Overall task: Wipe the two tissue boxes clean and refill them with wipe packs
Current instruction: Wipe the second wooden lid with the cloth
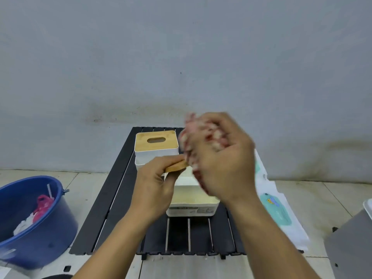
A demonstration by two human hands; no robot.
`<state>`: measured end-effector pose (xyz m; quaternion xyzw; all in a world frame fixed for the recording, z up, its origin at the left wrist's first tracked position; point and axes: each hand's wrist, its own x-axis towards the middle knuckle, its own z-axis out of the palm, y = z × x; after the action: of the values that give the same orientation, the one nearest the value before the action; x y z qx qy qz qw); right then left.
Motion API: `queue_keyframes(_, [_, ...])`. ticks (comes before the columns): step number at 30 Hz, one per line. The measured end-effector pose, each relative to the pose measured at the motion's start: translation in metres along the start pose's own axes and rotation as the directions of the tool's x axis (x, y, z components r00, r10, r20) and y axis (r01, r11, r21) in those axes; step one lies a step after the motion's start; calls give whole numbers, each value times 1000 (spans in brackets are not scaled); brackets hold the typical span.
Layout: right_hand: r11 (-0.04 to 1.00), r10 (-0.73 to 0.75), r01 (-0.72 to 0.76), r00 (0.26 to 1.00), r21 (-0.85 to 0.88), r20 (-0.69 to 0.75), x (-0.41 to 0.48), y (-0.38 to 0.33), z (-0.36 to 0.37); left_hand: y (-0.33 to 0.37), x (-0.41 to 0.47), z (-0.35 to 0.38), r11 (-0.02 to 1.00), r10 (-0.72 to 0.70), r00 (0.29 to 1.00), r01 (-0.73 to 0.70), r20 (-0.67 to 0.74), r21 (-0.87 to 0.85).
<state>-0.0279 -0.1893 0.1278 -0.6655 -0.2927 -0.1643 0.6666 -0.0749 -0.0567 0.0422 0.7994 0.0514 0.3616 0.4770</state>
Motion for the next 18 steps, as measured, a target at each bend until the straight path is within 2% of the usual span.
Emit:
queue_keyframes(2, [933, -143, 166, 985, -320, 93, -15, 1, 13, -6, -1, 0, 999, 32, 999, -32, 13, 34])
queue_keyframes(4, [839, -271, 268, 961, -474, 63, -17, 12, 14, -8, -1, -4, 999, 36, 999, -36, 13, -24])
queue_keyframes(7, [808, -292, 224, 955, -545, -40, -3, 31, -3, -5, -1, -11, 996, 35, 998, -32, 42, -85])
queue_keyframes(10, [809, -163, 60, 979, -584, -126, 10, 47, -26, -5, -2, -9, 998, 19, 996, -13, 86, -65])
queue_keyframes(12, [852, -101, 11, 985, -524, -142, 13, 40, -32, -6, -1, -4, 999, 10, 995, -5, 104, -51])
queue_keyframes(13, [873, -117, 39, 984, -486, -131, 12, 31, -31, -4, -1, 0, 999, 14, 994, -9, 106, -47])
queue_keyframes(15, [877, -236, 187, 970, -442, -57, 4, 13, -18, -1, 0, 5, 999, 0, 994, 6, 106, -51])
queue_keyframes(18, [791, -359, 373, 925, -486, 125, -16, 7, 7, -1, -1, 3, 992, -72, 988, 85, 137, -96])
